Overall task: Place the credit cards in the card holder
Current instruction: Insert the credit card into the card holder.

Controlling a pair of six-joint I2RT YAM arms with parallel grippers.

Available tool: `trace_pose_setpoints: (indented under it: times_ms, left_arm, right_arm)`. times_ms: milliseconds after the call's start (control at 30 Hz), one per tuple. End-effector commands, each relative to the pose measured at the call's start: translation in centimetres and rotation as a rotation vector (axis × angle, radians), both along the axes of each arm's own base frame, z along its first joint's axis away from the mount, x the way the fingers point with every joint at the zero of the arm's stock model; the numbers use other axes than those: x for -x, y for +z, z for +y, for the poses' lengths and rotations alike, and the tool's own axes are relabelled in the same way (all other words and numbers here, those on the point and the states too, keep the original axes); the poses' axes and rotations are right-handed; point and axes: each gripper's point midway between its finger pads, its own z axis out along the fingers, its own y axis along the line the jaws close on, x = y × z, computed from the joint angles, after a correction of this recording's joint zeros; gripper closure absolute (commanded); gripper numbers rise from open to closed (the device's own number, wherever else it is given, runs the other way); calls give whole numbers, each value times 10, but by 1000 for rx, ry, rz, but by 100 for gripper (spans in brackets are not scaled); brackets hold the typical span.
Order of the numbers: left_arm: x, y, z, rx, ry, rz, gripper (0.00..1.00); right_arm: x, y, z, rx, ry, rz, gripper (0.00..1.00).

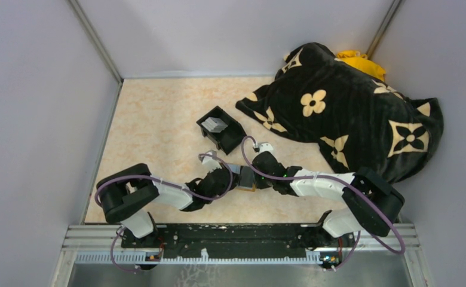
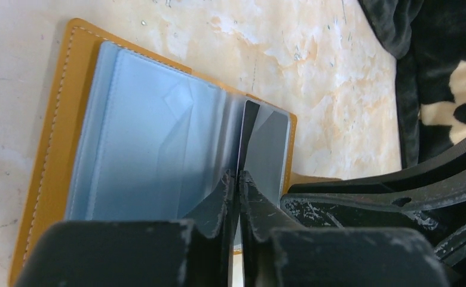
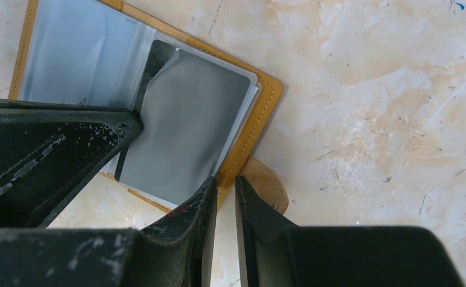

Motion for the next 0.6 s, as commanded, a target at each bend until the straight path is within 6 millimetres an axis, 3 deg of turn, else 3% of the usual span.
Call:
trace_pose_setpoints:
  times_ms: [0, 233, 567]
  left_arm:
    - [10, 17, -20, 4, -129, -34, 85]
    - [10, 12, -2, -46, -70, 0, 65]
    - [-5, 36, 11, -89, 11, -63, 54]
  right_arm:
    - [0, 0, 7, -8, 15, 9, 81]
    - [1, -1, 7, -5, 15, 11, 81]
    - [-1, 10, 8, -17, 19, -10, 81]
